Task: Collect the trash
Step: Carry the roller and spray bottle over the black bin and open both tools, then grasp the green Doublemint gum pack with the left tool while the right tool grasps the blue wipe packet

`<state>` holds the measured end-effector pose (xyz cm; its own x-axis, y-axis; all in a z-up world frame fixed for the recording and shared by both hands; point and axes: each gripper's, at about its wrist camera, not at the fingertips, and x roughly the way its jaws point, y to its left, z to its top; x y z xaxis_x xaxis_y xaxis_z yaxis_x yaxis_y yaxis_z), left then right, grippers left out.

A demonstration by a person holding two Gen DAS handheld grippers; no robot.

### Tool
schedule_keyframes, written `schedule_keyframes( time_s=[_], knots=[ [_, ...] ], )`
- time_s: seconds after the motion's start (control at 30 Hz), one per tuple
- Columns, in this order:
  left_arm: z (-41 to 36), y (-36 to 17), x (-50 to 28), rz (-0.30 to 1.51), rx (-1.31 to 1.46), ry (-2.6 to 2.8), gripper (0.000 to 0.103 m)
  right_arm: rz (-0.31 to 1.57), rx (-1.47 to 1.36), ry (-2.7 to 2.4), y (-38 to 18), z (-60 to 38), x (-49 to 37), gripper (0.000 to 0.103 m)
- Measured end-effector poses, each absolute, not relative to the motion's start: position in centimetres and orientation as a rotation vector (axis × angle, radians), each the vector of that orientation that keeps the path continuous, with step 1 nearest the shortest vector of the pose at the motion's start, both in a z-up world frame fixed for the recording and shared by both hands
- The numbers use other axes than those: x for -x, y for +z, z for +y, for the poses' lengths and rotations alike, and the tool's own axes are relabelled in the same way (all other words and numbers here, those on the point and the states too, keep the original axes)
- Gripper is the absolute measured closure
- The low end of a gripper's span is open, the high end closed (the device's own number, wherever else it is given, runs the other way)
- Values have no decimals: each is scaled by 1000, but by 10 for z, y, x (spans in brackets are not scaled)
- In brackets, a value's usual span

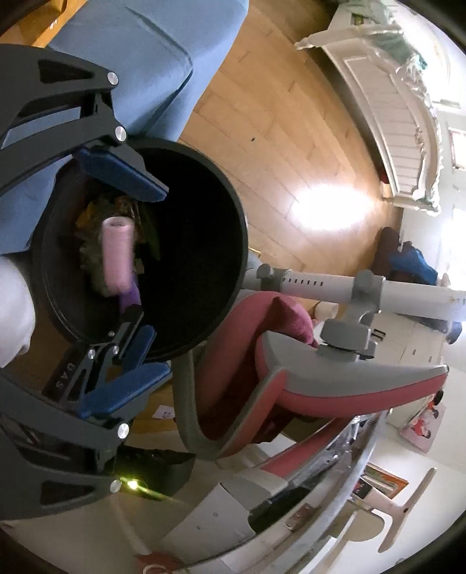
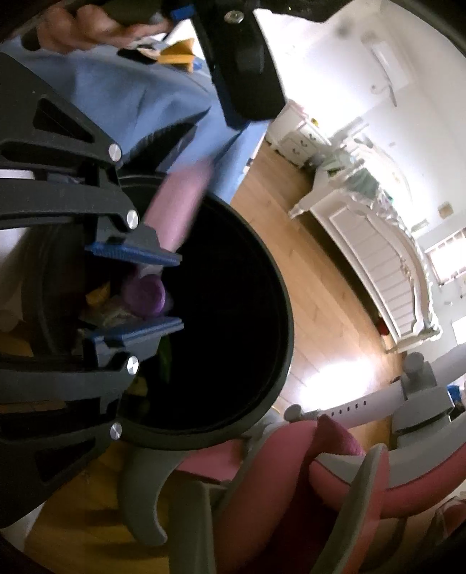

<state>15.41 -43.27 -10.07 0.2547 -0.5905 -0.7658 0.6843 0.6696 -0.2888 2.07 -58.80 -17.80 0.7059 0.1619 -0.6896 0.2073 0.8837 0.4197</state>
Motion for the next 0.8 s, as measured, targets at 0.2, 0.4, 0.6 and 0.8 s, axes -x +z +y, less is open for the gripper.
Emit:
schedule_keyframes(
  time_s=[0.2, 0.4, 0.6, 0.8],
  knots=[
    [-411, -81, -155, 965, -53, -868, 12, 796, -483, -33, -168, -578, -16, 63],
    [-359, -60, -150, 943, 15, -821, 12, 768, -434, 22, -140, -550, -15, 45],
    [-265, -44, -143, 892, 39, -700, 12, 720, -362, 143, -98, -498, -24, 30],
    [-169, -37, -135, 851, -26, -581, 12, 716, -273, 313, -60, -431, -43, 25]
  ],
)
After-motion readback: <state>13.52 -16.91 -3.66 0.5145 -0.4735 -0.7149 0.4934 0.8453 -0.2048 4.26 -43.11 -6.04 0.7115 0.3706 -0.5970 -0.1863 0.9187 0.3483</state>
